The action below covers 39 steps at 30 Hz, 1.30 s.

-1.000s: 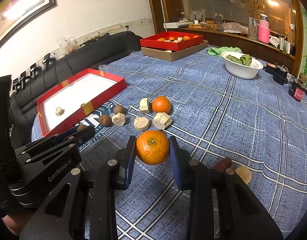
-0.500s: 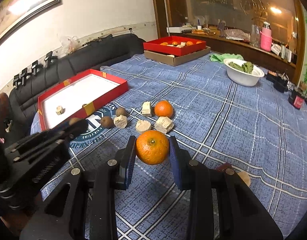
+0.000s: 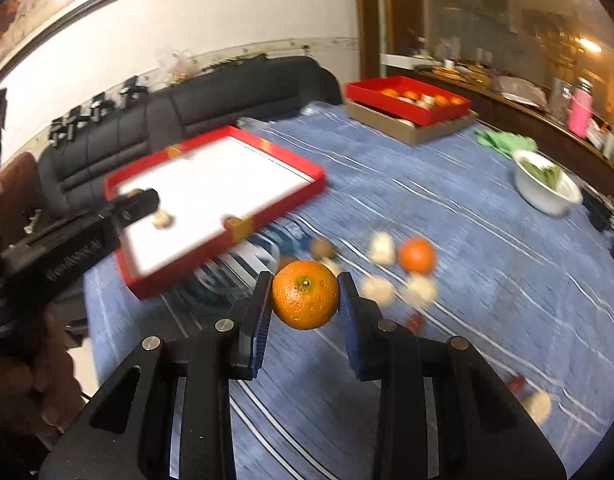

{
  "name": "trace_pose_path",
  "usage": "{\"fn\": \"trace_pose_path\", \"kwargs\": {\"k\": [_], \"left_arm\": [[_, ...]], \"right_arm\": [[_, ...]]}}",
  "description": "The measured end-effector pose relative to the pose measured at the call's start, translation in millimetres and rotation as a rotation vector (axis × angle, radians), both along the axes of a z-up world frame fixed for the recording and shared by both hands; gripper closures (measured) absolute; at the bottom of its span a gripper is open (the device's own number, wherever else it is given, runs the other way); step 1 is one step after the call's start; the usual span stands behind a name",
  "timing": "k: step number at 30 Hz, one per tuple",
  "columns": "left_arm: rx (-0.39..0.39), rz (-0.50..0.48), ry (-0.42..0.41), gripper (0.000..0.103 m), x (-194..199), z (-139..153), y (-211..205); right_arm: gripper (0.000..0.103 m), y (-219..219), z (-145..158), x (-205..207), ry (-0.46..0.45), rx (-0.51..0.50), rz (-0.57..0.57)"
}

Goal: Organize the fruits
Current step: 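Carry the orange and nut over the red tray and open both tools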

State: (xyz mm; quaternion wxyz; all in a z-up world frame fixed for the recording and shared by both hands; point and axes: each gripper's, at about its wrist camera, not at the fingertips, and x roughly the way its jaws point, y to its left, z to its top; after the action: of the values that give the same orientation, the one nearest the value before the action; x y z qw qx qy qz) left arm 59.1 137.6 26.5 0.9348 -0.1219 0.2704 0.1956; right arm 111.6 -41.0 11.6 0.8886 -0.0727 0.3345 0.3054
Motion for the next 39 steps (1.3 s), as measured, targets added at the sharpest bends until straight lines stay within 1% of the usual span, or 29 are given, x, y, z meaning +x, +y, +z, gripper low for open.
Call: {"fn": "trace_pose_path", "kwargs": {"k": [3, 7, 9, 13, 16, 23, 25, 27, 28, 29, 30, 31, 32, 33, 36, 39], "left_arm": [[0.014, 0.039, 0.029, 0.083, 10.7, -1.6, 16.6], [0.026, 0.09, 0.075, 0.083, 25.8, -7.2, 35.9], [0.021, 0.108, 0.098, 0.083, 33.5, -11.6, 45.4], [0.019, 0.132, 0.121, 0.083, 46.7, -17.0, 58.2], [0.017, 0.144, 0.133, 0.083, 54.3, -19.9, 67.3], [0.003, 0.182, 0.155, 0.083, 69.3, -23.9, 85.8], [-0.01, 0.203, 0.161, 0.083, 73.0, -25.3, 92.6], [-0.039, 0.205, 0.186, 0.083, 78.8, -28.8, 99.1], [-0.056, 0.199, 0.206, 0.079, 81.9, -31.0, 102.0], [-0.067, 0.197, 0.231, 0.063, 84.6, -33.7, 103.8], [-0.071, 0.204, 0.253, 0.056, 85.6, -35.9, 104.6], [-0.074, 0.214, 0.265, 0.048, 84.2, -37.0, 105.0], [-0.077, 0.22, 0.262, 0.045, 81.2, -36.9, 104.7], [-0.08, 0.226, 0.255, 0.044, 77.9, -36.1, 104.2], [-0.1, 0.231, 0.225, 0.042, 62.3, -28.8, 99.3], [-0.111, 0.221, 0.161, 0.04, 39.9, -18.4, 84.0]], "right_arm": [[0.071, 22.6, 3.8, 10.1, 0.008, 0.016, 0.036], [0.071, 57.1, 4.1, 32.9, 0.016, 0.01, 0.063], [0.071, 70.2, 1.1, 43.4, 0.021, 0.0, 0.064], [0.071, 96.5, -10.3, 70.8, 0.061, -0.021, 0.061], [0.071, 110.2, -17.0, 83.5, 0.085, -0.032, 0.058], [0.071, 134.9, -24.5, 101.2, 0.106, -0.049, 0.055], [0.071, 138.5, -26.4, 104.8, 0.114, -0.053, 0.053], [0.071, 143.6, -29.4, 107.9, 0.121, -0.065, 0.047], [0.07, 145.7, -31.4, 109.8, 0.134, -0.071, 0.048], [0.07, 147.1, -32.9, 110.8, 0.146, -0.079, 0.051], [0.068, 147.9, -34.8, 111.3, 0.155, -0.093, 0.051], [0.058, 148.0, -35.7, 110.5, 0.155, -0.108, 0.048], [0.047, 146.4, -34.6, 108.1, 0.142, -0.118, 0.044], [0.045, 143.7, -32.1, 105.2, 0.13, -0.119, 0.041], [0.045, 126.8, -20.9, 95.7, 0.109, -0.105, 0.026], [0.044, 96.6, -7.4, 79.5, 0.08, -0.097, -0.009]]}}
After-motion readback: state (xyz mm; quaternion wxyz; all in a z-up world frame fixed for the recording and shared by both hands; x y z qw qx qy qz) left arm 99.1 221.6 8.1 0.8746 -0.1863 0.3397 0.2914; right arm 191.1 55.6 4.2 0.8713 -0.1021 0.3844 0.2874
